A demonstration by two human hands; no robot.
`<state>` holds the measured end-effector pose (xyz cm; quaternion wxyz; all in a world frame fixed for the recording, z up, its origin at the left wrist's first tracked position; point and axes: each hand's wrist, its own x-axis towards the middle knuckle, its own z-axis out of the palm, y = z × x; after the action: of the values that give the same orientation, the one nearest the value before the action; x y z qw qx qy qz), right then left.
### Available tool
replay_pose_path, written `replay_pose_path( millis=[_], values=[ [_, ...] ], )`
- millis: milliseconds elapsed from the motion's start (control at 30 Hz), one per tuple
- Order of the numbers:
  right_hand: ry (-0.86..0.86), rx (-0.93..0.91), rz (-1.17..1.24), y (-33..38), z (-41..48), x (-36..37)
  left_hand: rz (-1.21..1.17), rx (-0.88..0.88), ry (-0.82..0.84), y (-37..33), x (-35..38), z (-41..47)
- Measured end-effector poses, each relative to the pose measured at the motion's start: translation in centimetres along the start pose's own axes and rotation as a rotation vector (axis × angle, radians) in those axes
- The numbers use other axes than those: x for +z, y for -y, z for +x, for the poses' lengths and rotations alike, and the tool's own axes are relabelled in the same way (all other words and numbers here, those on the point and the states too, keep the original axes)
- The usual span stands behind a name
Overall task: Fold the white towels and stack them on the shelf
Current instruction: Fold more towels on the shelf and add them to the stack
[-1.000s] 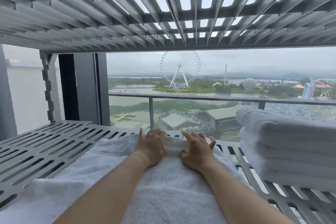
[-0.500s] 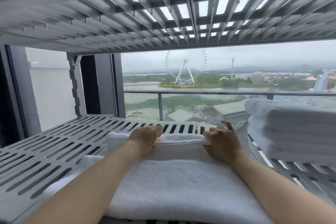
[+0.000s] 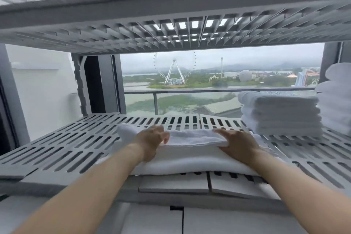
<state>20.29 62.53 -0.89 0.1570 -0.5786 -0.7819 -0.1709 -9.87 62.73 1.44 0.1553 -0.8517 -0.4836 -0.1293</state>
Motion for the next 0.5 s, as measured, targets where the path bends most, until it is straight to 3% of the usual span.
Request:
replay_pose_path(
  millis=[133,233,500],
  values=[
    [-0.027,0.019,0.067,0.8,-2.0,-1.5,-0.005,-0.009,-0.126,0.0,-0.7,-3.1],
    [-0.170,0.108,0.124,1.4,-3.2,-1.8,-0.015,-0.003,-0.230,-0.1,-1.5,-4.9],
    [-0.060,0.115,0.284,4.1,-6.2,-1.9,-0.026,-0.132,-0.087,-1.3,-0.7,-7.4]
  ],
)
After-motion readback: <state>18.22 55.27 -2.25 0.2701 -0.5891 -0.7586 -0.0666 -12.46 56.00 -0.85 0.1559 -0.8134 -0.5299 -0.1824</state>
